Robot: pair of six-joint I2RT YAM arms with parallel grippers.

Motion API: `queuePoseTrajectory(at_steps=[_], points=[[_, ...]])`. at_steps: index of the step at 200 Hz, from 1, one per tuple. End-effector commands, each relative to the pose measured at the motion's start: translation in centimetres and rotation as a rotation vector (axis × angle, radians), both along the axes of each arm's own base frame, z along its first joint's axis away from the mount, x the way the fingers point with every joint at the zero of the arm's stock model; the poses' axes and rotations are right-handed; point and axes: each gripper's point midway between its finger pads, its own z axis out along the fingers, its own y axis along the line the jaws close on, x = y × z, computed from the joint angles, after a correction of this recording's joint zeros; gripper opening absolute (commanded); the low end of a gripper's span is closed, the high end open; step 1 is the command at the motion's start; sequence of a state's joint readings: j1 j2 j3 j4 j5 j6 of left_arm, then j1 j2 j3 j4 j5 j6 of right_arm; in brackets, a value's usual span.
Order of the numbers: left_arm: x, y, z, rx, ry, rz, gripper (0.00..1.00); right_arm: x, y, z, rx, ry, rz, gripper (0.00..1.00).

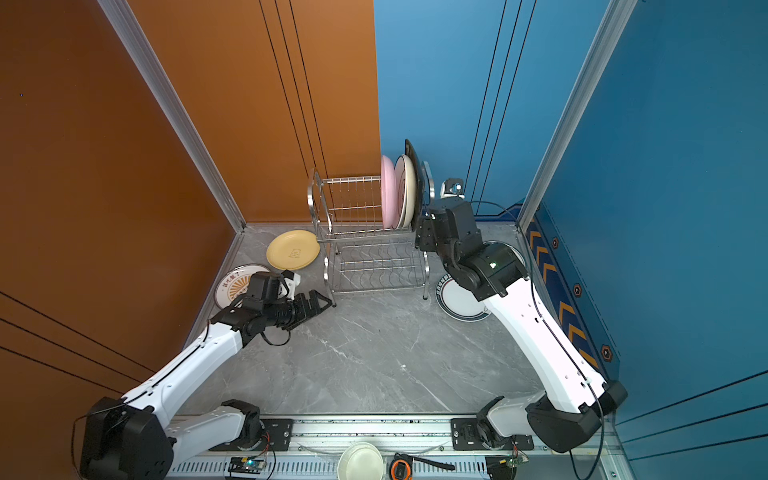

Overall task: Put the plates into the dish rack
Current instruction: 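Withdraw the right gripper from the rack toward the green-rimmed plate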

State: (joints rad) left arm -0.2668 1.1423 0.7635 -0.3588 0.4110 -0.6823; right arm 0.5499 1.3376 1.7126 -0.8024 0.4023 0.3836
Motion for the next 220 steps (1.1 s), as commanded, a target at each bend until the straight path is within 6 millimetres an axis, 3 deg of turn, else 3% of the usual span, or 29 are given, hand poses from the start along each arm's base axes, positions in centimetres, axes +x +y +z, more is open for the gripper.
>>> queuePoseTrajectory(at_steps=[1,46,88,114,151,191,220], points=[[0.7,-0.2,0.9,0.009,-0.022,0.012,0.98,-0.7,-1.3,-3.3,0.061,0.104,0.008,0.76],[0.8,-0.6,0.7,0.021,-0.016,0.009,0.98,0.4,-6.0,-9.9,0.120,0.273,-0.047,0.79],[0.8,-0.8,0.5,0.031,-0.012,0.010,0.98,2.6,-10.6,-16.0,0.171,0.395,-0.114,0.81],[0.8,-0.9,0.5,0.034,-0.013,0.012,0.98,4.6,-12.4,-19.4,0.198,0.455,-0.139,0.77],[0.8,-0.9,0.1,0.043,-0.005,0.019,0.98,7.9,-13.2,-22.4,0.161,0.514,-0.135,0.66],[0.9,-1.0,0.0,0.052,-0.002,0.027,0.98,11.6,-12.7,-25.7,0.138,0.575,-0.106,0.51],[0.9,-1.0,0.2,0.054,-0.007,0.032,0.98,14.0,-12.2,-27.4,0.087,0.594,-0.094,0.48]])
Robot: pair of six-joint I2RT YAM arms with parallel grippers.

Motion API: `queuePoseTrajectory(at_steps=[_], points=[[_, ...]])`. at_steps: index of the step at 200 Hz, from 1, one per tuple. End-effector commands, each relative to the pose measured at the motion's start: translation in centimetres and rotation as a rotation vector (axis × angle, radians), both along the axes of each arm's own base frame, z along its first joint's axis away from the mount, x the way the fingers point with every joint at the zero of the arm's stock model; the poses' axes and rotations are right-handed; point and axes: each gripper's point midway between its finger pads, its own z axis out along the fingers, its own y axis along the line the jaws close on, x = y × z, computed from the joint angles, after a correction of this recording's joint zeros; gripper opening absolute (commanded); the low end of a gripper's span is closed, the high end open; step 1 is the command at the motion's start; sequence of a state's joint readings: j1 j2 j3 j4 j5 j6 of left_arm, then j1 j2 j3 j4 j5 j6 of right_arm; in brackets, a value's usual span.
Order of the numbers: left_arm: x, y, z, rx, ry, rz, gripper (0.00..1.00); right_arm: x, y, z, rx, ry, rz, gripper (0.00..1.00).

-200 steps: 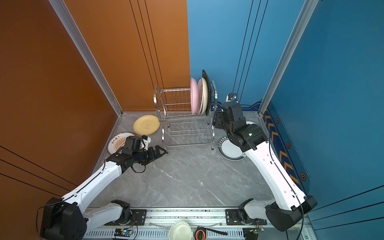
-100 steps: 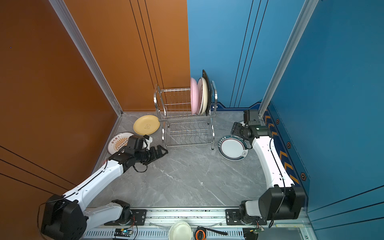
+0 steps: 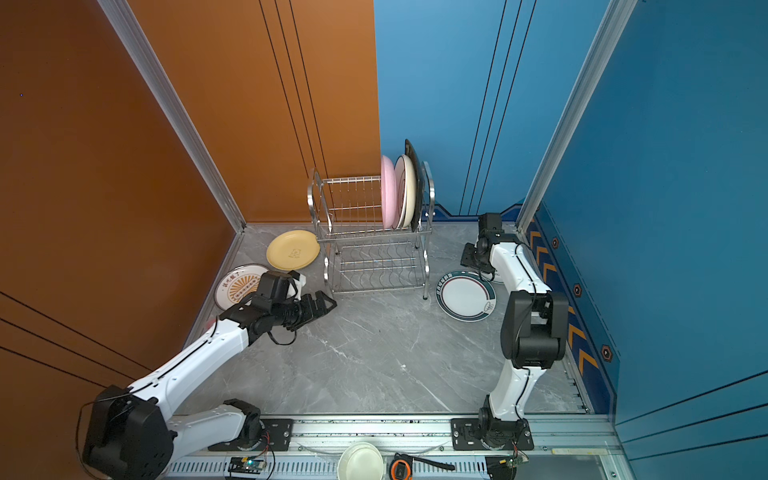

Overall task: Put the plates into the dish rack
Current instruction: 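Withdraw the right gripper from the rack toward the green-rimmed plate, then lower the right gripper onto the green-rimmed plate's rim and pinch it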

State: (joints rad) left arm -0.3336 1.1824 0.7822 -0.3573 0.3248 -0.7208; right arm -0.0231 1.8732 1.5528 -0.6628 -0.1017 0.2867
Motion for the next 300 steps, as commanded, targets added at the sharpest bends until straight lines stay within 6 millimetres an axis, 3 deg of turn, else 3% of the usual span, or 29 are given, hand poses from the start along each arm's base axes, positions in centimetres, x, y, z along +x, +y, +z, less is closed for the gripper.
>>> queuePoseTrajectory(at_steps=[1,43,47,71,76,149,244,300], points=[[0.7,-0.1,1.0,0.007,-0.027,0.014,0.98,2.1,0.7,0.0,-0.037,-0.020,0.041,0.48],[0.5,0.0,1.0,0.007,-0.029,0.026,0.98,4.4,1.2,-2.2,-0.068,0.011,0.068,0.47],[0.4,0.0,0.9,0.007,-0.026,0.027,0.98,4.6,1.2,-3.5,-0.071,0.037,0.070,0.47],[0.3,0.1,0.9,0.006,-0.026,0.033,0.98,4.9,0.9,-5.3,-0.092,0.076,0.078,0.47],[0.3,0.1,0.9,0.005,-0.025,0.033,0.98,5.7,0.8,-4.7,-0.097,0.056,0.077,0.47],[0.4,-0.1,0.9,0.009,-0.025,0.037,0.98,6.6,-0.2,-7.7,-0.125,0.139,0.105,0.47],[0.8,-0.2,1.0,0.018,-0.030,0.034,0.98,4.5,0.2,-9.8,-0.132,0.260,0.167,0.48],[1.0,-0.4,1.1,0.011,-0.041,0.030,0.98,2.6,0.6,-8.9,-0.133,0.273,0.194,0.48]])
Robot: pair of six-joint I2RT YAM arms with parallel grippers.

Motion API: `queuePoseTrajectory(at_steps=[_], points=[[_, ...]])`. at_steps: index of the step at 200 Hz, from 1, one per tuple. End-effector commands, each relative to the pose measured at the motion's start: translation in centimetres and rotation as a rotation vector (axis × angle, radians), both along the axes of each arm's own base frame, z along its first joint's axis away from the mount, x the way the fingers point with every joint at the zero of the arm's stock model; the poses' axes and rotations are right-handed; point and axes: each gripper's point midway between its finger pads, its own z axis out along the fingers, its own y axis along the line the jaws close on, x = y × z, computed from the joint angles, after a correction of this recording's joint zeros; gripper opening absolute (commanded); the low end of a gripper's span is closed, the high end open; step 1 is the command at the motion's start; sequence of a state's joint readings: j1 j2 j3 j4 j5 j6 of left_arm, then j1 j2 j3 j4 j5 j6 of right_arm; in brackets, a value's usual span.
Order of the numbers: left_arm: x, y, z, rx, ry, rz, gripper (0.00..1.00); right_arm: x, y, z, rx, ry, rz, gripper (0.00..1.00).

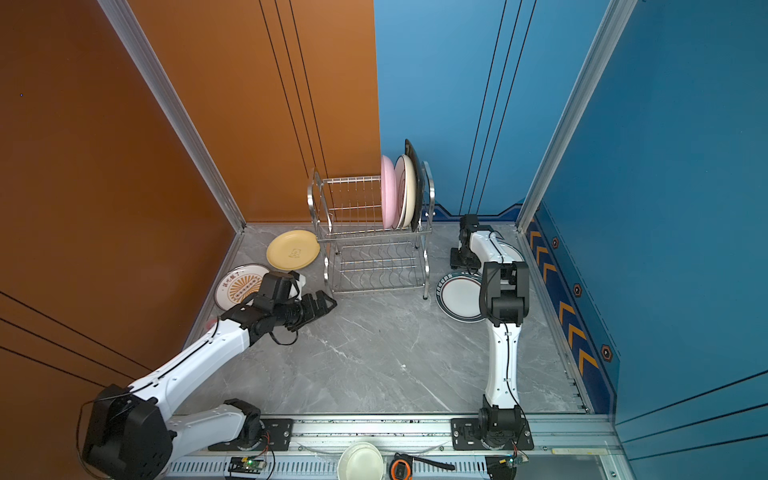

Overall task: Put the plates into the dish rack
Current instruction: 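Lower the right gripper onto the green-rimmed plate's rim and pinch it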

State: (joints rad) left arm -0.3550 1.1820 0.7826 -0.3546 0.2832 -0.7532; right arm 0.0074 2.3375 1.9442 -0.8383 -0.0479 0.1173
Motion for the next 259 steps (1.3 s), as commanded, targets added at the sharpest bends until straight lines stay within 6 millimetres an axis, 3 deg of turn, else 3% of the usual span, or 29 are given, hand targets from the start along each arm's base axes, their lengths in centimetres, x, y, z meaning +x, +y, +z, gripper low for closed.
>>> queuePoseTrajectory(at_steps=[1,42,47,87,95,99,163,193,218,259], points=[[0.9,-0.3,1.2,0.000,-0.042,0.000,0.98,-2.0,0.0,1.4,-0.021,0.031,0.027,0.48],[0.9,-0.4,1.1,-0.009,-0.048,-0.003,0.98,-4.0,0.6,2.4,-0.022,0.042,0.048,0.48],[0.9,-0.4,1.1,-0.011,-0.049,-0.003,0.98,-4.9,0.6,1.7,-0.023,0.069,0.052,0.48],[0.7,-0.5,0.7,-0.023,-0.049,-0.006,0.98,-8.2,1.6,1.9,-0.022,0.106,0.062,0.47],[0.7,-0.5,0.7,-0.024,-0.048,-0.008,0.98,-9.1,1.8,1.1,-0.017,0.131,0.060,0.47],[0.7,-0.5,0.7,-0.025,-0.050,-0.008,0.98,-9.3,1.9,2.1,-0.013,0.110,0.059,0.47],[0.6,-0.6,0.4,-0.034,-0.049,-0.012,0.98,-14.3,3.4,2.2,-0.001,0.149,0.069,0.46],[0.6,-0.8,0.2,-0.040,-0.043,-0.021,0.98,-14.9,2.4,3.8,0.012,0.109,0.031,0.47],[0.6,-0.9,0.3,-0.041,-0.046,-0.027,0.98,-15.7,0.7,5.1,0.069,0.076,-0.054,0.55],[0.5,-1.0,0.1,-0.044,-0.044,-0.030,0.98,-18.4,-2.4,3.9,0.243,0.065,-0.257,0.76]])
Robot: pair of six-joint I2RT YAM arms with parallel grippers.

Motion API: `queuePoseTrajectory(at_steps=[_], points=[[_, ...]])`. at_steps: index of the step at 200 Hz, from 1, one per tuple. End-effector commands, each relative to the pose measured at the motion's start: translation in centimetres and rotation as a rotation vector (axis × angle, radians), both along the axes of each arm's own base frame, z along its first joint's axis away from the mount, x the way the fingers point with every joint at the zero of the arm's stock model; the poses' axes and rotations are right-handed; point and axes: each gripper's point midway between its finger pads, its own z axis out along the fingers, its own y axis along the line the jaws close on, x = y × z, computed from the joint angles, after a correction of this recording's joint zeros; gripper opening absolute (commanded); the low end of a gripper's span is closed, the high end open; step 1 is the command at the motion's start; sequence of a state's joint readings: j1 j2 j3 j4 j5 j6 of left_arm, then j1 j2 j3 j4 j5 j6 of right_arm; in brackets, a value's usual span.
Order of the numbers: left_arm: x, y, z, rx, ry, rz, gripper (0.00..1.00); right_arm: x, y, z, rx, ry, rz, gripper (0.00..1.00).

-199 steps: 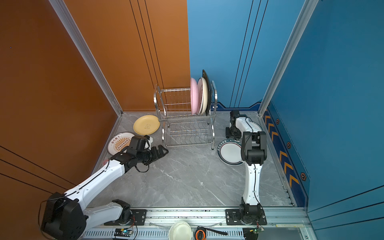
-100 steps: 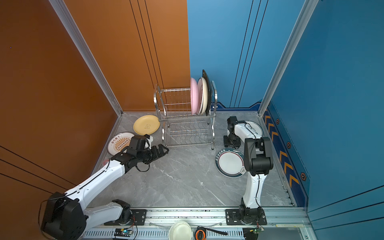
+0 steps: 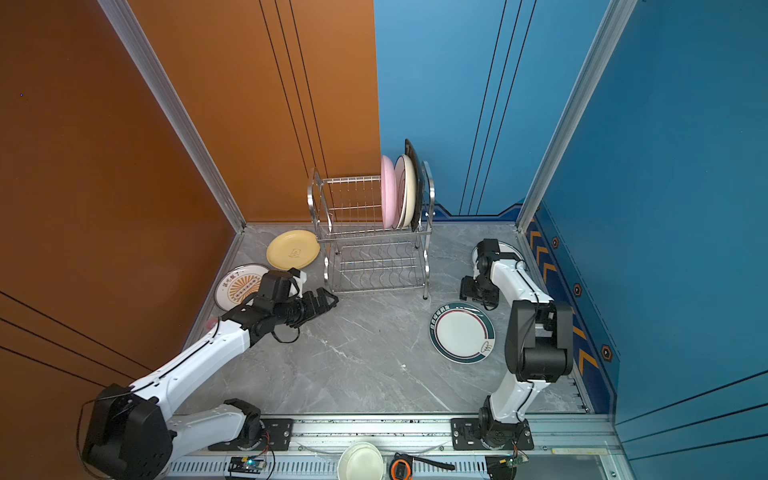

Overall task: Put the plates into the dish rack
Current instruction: 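Lower the right gripper onto the green-rimmed plate's rim and pinch it, then drag the green-rimmed plate toward the left gripper with the right gripper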

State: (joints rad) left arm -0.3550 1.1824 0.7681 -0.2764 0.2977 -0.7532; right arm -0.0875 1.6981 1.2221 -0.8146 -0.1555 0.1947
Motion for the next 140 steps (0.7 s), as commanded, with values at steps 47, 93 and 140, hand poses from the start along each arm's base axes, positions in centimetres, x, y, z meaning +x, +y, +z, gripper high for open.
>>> queuePoseTrajectory(at_steps=[47,93,140], points=[[0.0,-0.9,-0.9,-0.021,0.018,-0.036,0.98,-3.3,-2.5,-2.0,0.205,-0.021,-0.227,1.00],[0.4,-1.1,-0.9,-0.024,0.015,-0.046,0.98,-4.1,-1.7,-2.3,0.247,-0.019,-0.222,1.00],[0.2,-1.1,-1.1,-0.029,0.015,-0.044,0.98,-4.8,0.2,-2.6,0.274,-0.001,-0.168,0.98]])
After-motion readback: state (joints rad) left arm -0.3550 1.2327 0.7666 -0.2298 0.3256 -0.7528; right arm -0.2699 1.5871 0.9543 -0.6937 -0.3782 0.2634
